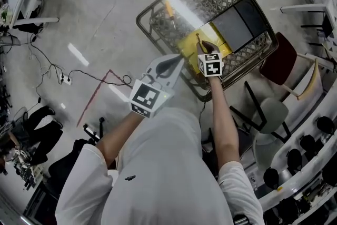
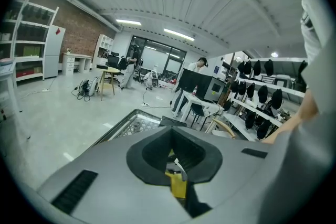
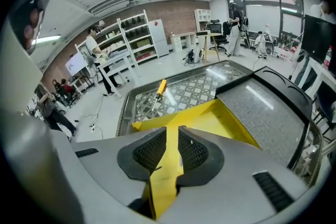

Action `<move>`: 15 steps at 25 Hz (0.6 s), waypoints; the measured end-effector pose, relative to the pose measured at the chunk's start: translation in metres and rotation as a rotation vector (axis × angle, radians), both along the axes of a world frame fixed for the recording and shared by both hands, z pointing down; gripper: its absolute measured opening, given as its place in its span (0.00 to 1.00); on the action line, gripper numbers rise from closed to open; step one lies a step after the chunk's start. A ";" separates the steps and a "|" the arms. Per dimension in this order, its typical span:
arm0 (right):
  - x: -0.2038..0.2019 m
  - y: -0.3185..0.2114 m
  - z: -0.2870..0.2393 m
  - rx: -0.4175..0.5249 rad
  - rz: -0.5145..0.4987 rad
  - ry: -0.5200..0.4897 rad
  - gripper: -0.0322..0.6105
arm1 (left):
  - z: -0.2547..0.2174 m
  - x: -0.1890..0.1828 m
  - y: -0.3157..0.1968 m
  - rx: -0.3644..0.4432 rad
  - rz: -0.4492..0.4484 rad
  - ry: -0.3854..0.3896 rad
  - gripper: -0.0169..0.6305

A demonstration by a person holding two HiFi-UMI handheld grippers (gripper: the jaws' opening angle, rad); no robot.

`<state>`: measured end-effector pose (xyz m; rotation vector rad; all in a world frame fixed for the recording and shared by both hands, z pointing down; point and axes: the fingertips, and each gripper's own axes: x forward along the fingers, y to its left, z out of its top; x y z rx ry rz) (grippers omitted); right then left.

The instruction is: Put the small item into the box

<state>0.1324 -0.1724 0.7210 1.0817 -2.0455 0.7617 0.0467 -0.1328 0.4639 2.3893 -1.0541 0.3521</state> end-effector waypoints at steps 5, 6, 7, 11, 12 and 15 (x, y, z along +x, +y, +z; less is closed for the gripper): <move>-0.001 0.012 -0.036 0.061 -0.016 0.031 0.14 | -0.015 -0.006 0.007 0.025 0.001 0.017 0.03; -0.001 0.014 -0.045 0.075 -0.007 0.028 0.14 | -0.018 -0.008 0.009 0.028 0.001 0.019 0.03; -0.001 0.016 -0.054 0.087 0.002 0.025 0.14 | -0.020 -0.009 0.011 0.030 0.002 0.022 0.03; -0.002 0.023 -0.097 0.146 0.035 0.013 0.14 | -0.031 -0.012 0.016 0.044 0.011 0.033 0.03; -0.002 0.024 -0.109 0.165 0.047 0.006 0.14 | -0.035 -0.013 0.017 0.051 0.013 0.037 0.03; -0.003 0.027 -0.146 0.227 0.088 -0.023 0.14 | -0.045 -0.015 0.019 0.071 0.013 0.049 0.03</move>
